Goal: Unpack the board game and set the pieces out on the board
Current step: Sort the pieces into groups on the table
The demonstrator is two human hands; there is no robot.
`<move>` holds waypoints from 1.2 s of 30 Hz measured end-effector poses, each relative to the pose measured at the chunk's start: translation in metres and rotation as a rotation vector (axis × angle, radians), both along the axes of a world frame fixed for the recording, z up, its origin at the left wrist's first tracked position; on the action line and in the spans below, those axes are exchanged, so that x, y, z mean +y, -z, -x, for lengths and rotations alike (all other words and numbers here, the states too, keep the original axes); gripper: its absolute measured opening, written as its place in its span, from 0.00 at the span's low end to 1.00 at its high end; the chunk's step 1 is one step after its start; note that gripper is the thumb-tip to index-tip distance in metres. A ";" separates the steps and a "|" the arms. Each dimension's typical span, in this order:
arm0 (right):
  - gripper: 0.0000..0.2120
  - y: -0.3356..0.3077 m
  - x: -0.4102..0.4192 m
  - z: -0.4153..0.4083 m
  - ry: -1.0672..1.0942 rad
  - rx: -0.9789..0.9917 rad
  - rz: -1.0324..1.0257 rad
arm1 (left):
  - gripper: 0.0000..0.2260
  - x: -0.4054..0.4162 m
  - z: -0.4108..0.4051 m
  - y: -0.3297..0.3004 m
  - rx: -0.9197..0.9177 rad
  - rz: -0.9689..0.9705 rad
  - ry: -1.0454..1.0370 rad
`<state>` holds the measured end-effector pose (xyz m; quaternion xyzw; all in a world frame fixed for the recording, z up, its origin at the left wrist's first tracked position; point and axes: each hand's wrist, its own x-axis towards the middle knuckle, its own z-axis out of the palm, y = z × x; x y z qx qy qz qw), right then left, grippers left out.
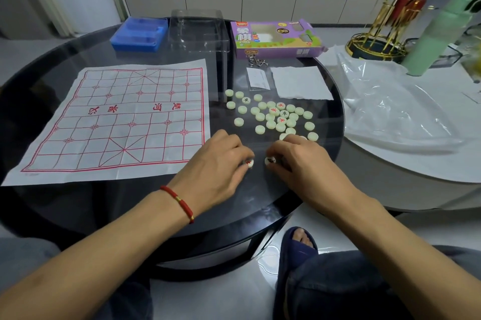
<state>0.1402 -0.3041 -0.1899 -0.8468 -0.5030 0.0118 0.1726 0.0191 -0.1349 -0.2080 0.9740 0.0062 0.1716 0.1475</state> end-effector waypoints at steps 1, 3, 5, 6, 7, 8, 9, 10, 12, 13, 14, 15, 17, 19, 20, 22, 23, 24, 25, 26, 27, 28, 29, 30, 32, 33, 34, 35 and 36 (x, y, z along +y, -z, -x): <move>0.07 0.000 0.000 -0.001 0.002 -0.001 0.000 | 0.04 -0.002 0.001 -0.001 0.000 -0.001 0.012; 0.07 0.000 0.001 -0.004 0.008 0.007 -0.012 | 0.02 -0.008 0.002 -0.004 0.010 0.000 0.029; 0.07 0.000 0.006 -0.007 0.010 0.025 -0.036 | 0.02 -0.013 0.006 -0.004 0.014 -0.010 0.041; 0.08 -0.001 0.010 -0.008 0.011 0.027 -0.043 | 0.02 -0.014 0.008 -0.004 0.012 -0.011 0.043; 0.08 0.000 0.016 -0.009 0.012 0.025 -0.047 | 0.02 -0.016 0.010 -0.004 0.013 0.000 0.040; 0.08 0.000 0.023 -0.010 0.014 0.020 -0.045 | 0.03 -0.016 0.012 -0.004 0.015 0.020 0.035; 0.08 -0.001 0.030 -0.009 0.013 0.014 -0.042 | 0.03 -0.017 0.013 -0.004 0.019 0.043 0.027; 0.09 -0.002 0.036 -0.008 0.011 0.012 -0.036 | 0.03 -0.017 0.014 -0.003 0.023 0.064 0.020; 0.10 -0.005 0.044 -0.006 0.004 0.010 -0.024 | 0.04 -0.017 0.016 -0.002 0.030 0.094 0.012; 0.11 -0.008 0.045 -0.008 0.012 -0.001 -0.022 | 0.04 -0.017 0.017 -0.001 0.029 0.103 0.014; 0.10 -0.010 0.043 -0.011 0.036 -0.030 -0.018 | 0.03 -0.017 0.019 -0.001 0.027 0.108 0.017; 0.08 -0.013 0.039 -0.017 0.072 -0.075 -0.012 | 0.03 -0.017 0.019 -0.001 0.027 0.109 0.020; 0.06 -0.014 0.026 -0.029 0.160 -0.164 0.017 | 0.03 -0.018 0.020 -0.002 0.029 0.105 0.023; 0.06 -0.011 0.017 -0.035 0.199 -0.185 0.067 | 0.03 -0.018 0.019 -0.002 0.033 0.110 0.022; 0.07 -0.009 0.015 -0.035 0.198 -0.174 0.083 | 0.03 -0.017 0.018 -0.002 0.034 0.118 0.018; 0.08 -0.005 0.014 -0.032 0.188 -0.158 0.074 | 0.04 -0.017 0.018 -0.002 0.043 0.134 0.012; 0.08 -0.004 0.014 -0.030 0.181 -0.157 0.055 | 0.04 -0.017 0.018 -0.002 0.045 0.141 0.011; 0.07 -0.004 0.014 -0.028 0.172 -0.150 0.037 | 0.04 -0.016 0.019 -0.002 0.046 0.147 0.010; 0.06 -0.004 0.013 -0.025 0.155 -0.132 0.023 | 0.04 -0.016 0.019 -0.002 0.047 0.152 0.008; 0.06 -0.005 0.012 -0.021 0.130 -0.108 0.016 | 0.04 -0.016 0.019 -0.002 0.045 0.155 0.006; 0.05 -0.005 0.011 -0.016 0.097 -0.089 0.013 | 0.04 -0.016 0.019 -0.001 0.040 0.156 0.005; 0.04 -0.005 0.010 -0.012 0.061 -0.074 0.014 | 0.04 -0.016 0.019 -0.001 0.035 0.156 0.004; 0.03 -0.006 0.009 -0.008 0.032 -0.055 0.009 | 0.04 -0.015 0.019 -0.001 0.032 0.156 0.003; 0.02 -0.008 0.008 -0.007 0.023 -0.015 -0.006 | 0.04 -0.015 0.019 -0.001 0.030 0.157 0.001; 0.02 -0.013 0.006 -0.011 0.065 0.131 -0.045 | 0.04 -0.016 0.019 -0.001 0.026 0.163 0.003; 0.02 -0.015 0.005 -0.016 0.096 0.205 -0.047 | 0.04 -0.016 0.019 -0.001 0.024 0.164 0.006; 0.02 -0.016 0.004 -0.020 0.120 0.259 -0.033 | 0.04 -0.016 0.019 -0.001 0.023 0.158 0.010; 0.03 -0.016 0.004 -0.023 0.134 0.292 -0.008 | 0.03 -0.016 0.019 -0.001 0.020 0.147 0.013; 0.04 -0.015 0.003 -0.025 0.141 0.307 0.018 | 0.03 -0.016 0.019 -0.001 0.019 0.136 0.015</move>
